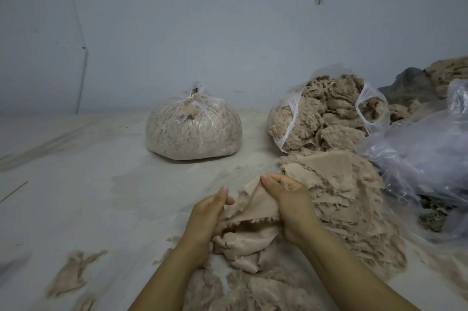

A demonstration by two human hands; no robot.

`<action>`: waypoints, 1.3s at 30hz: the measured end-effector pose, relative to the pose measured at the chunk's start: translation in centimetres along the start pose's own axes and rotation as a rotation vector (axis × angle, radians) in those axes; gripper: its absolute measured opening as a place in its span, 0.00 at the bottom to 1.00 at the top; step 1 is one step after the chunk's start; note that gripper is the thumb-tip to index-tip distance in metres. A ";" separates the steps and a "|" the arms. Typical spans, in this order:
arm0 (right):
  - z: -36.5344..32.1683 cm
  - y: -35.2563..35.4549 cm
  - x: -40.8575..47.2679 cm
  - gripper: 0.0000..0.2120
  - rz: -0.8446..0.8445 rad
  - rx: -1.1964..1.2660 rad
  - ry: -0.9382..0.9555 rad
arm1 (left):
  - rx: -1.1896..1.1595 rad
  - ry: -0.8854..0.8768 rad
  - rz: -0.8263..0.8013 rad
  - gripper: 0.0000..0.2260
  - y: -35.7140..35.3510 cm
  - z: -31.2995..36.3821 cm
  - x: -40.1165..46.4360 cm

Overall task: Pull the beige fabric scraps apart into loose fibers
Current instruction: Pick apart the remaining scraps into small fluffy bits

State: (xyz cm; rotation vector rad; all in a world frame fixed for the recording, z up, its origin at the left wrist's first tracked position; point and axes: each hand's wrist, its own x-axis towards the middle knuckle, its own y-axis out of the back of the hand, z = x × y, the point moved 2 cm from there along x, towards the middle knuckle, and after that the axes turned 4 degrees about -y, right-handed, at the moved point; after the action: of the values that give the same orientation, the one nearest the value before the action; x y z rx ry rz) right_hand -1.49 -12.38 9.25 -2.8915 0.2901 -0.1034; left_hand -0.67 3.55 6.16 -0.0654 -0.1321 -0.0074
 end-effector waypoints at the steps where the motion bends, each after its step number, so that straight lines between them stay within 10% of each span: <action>1: -0.4 0.0 0.2 0.06 -0.025 0.002 -0.023 | 0.072 -0.027 -0.041 0.20 -0.1 0.0 -0.1; 5: -1.9 0.3 1.0 0.05 -0.187 -0.090 -0.095 | 0.168 -0.075 -0.141 0.25 -0.5 0.0 -0.3; 13: -3.7 2.9 2.6 0.05 -0.166 -0.237 -0.117 | -0.297 0.075 0.249 0.17 2.6 -0.3 0.9; 21: -7.6 7.5 6.1 0.07 0.269 -0.417 0.092 | 0.313 -0.099 -0.030 0.20 2.0 -1.0 0.6; 25: -8.2 8.6 5.3 0.13 0.420 -1.086 0.307 | 0.734 -0.054 -0.219 0.13 1.8 -2.6 0.6; 28: -6.6 6.0 2.5 0.09 0.217 -0.935 0.420 | 0.767 -0.189 -0.213 0.05 1.2 -2.3 0.5; 32: -0.4 1.6 -0.5 0.14 -0.309 -0.970 0.102 | 0.684 -0.307 -0.200 0.11 0.7 -1.2 0.1; 39: 4.2 0.5 -1.3 0.07 -0.191 -0.623 0.158 | 0.507 -0.253 -0.159 0.03 0.7 -0.5 -0.3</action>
State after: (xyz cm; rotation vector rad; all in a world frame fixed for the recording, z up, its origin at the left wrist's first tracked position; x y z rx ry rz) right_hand -2.43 -11.71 5.01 -3.5344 0.0762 -0.3275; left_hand -0.94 4.20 5.56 0.4518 -0.3881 -0.1243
